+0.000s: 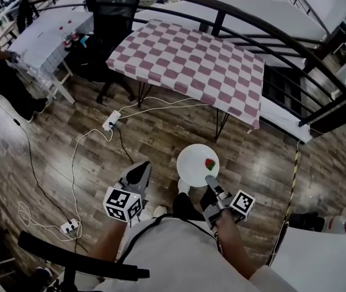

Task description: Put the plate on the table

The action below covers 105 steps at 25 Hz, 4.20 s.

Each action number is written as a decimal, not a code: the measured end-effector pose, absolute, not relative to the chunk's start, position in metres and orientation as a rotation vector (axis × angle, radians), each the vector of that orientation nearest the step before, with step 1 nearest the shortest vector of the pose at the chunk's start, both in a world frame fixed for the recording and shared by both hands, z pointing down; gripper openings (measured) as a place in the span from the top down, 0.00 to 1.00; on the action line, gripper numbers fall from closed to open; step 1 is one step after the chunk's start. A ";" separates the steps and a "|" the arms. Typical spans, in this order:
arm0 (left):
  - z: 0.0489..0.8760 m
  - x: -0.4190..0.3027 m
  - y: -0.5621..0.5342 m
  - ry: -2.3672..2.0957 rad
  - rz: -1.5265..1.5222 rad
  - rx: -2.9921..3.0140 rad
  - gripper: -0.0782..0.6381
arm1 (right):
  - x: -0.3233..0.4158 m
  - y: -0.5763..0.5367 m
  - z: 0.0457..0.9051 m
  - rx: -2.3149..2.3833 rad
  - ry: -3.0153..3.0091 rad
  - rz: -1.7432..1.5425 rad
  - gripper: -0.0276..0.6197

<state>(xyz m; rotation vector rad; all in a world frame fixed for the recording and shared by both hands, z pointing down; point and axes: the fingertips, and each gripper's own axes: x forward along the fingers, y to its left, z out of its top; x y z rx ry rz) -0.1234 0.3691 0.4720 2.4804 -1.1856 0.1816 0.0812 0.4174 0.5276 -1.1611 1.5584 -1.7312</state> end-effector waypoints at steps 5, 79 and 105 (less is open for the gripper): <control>0.470 -0.102 0.329 -1.186 0.185 2.485 0.89 | 0.097 0.374 0.526 -1.153 1.588 -1.745 0.93; 0.461 -0.051 -0.002 -1.297 0.176 2.461 0.89 | 0.139 0.049 0.541 -1.070 1.695 -1.807 0.93; 0.454 -0.117 -0.162 -1.109 0.172 2.552 0.89 | 0.070 -0.084 0.522 -1.150 1.560 -1.694 0.93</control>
